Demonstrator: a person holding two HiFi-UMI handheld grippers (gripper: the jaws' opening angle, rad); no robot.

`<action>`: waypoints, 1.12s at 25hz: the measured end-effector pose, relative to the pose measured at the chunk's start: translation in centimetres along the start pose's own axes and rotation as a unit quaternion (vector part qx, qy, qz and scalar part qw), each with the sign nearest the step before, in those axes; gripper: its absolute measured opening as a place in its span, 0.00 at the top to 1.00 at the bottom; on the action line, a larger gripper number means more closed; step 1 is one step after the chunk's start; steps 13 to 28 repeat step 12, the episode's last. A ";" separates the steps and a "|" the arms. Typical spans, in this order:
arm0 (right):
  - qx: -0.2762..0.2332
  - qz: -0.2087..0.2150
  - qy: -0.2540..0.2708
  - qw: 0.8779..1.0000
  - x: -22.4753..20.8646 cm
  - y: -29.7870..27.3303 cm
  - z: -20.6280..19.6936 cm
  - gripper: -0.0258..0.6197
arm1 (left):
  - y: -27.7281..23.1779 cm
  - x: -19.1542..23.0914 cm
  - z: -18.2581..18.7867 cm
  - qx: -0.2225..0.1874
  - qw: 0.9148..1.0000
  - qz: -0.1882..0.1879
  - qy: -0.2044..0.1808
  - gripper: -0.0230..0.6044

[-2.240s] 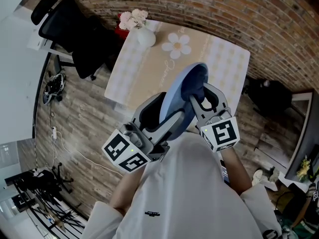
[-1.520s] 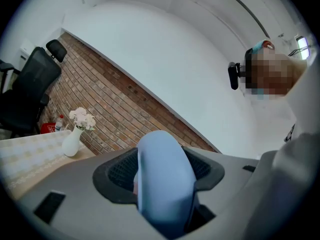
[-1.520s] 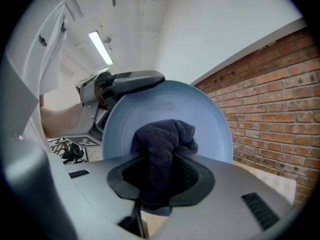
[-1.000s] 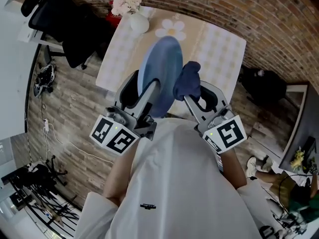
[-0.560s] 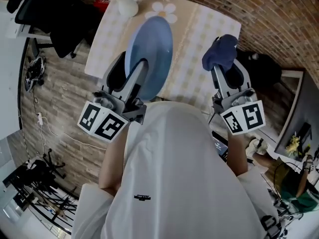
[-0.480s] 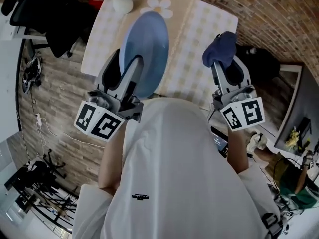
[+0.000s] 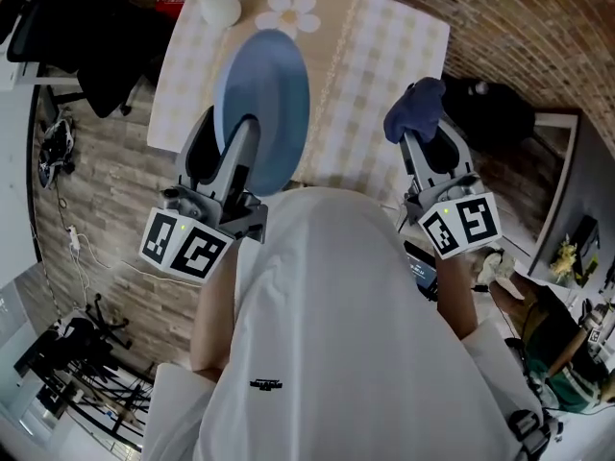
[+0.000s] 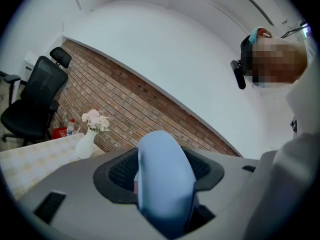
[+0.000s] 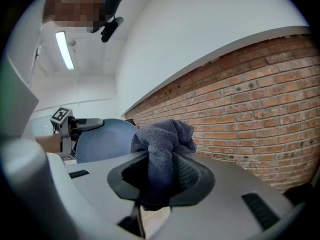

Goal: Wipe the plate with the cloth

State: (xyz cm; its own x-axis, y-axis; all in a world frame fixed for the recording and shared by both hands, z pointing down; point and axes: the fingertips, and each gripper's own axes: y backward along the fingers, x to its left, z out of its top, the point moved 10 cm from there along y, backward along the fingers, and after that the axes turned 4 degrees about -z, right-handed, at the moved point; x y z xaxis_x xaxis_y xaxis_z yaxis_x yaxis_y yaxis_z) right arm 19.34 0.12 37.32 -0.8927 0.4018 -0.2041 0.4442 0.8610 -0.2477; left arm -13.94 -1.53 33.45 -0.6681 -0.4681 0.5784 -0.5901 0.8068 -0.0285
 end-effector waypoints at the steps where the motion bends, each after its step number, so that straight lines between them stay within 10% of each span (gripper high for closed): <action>1: 0.000 0.000 0.000 1.000 0.1 0.0 0.0 0.77 | 0.0 -0.1 -0.1 0.001 1.000 -0.001 0.000 0.53; 28: -0.003 -0.005 -0.006 1.000 1.5 -0.1 0.4 0.77 | 0.3 -0.9 0.4 0.006 1.000 -0.011 -0.001 0.53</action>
